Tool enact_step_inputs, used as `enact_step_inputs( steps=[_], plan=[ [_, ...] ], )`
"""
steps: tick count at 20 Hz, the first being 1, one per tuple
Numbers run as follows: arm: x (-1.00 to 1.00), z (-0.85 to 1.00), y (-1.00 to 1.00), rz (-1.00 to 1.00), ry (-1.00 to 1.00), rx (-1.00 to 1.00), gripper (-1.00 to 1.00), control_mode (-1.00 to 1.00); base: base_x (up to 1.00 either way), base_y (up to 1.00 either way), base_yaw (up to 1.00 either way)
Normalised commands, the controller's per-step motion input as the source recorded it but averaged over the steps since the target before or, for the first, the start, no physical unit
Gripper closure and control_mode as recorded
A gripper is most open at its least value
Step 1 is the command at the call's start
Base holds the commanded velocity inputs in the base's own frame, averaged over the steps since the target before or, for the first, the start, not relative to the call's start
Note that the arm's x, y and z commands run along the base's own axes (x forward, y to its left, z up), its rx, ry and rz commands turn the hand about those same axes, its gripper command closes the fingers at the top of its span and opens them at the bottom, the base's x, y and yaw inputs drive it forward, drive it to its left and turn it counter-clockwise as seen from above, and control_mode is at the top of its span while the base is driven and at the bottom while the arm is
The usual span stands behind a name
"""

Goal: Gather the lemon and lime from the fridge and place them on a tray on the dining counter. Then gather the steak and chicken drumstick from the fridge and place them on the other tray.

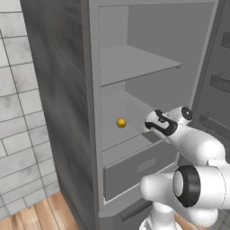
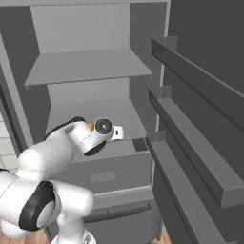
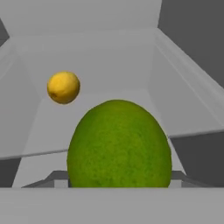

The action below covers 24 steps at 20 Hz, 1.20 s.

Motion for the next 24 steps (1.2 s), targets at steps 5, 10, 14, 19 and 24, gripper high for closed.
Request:
enact_step_inputs(
  steps=[5, 10, 14, 19, 24],
  plan=[
    [-0.43, 1.00, 0.00, -0.04, 0.13, 0.00, 1.00, -1.00, 0.00, 0.00, 0.00],
    [-0.49, 0.80, 0.00, -0.06, 0.17, -0.02, 1.00, -1.00, 0.00, 0.00, 0.00],
    [-0.61, 0.46, 0.00, -0.04, 0.19, -0.02, 1.00, -1.00, 0.00, 0.00, 0.00],
    [-0.83, 0.17, 0.00, -0.06, 0.15, -0.01, 1.00, -1.00, 0.00, 0.00, 0.00],
    [-0.94, 0.25, 0.01, -0.05, 0.11, 0.00, 1.00, -1.00, 0.00, 0.00, 0.00]
  ],
)
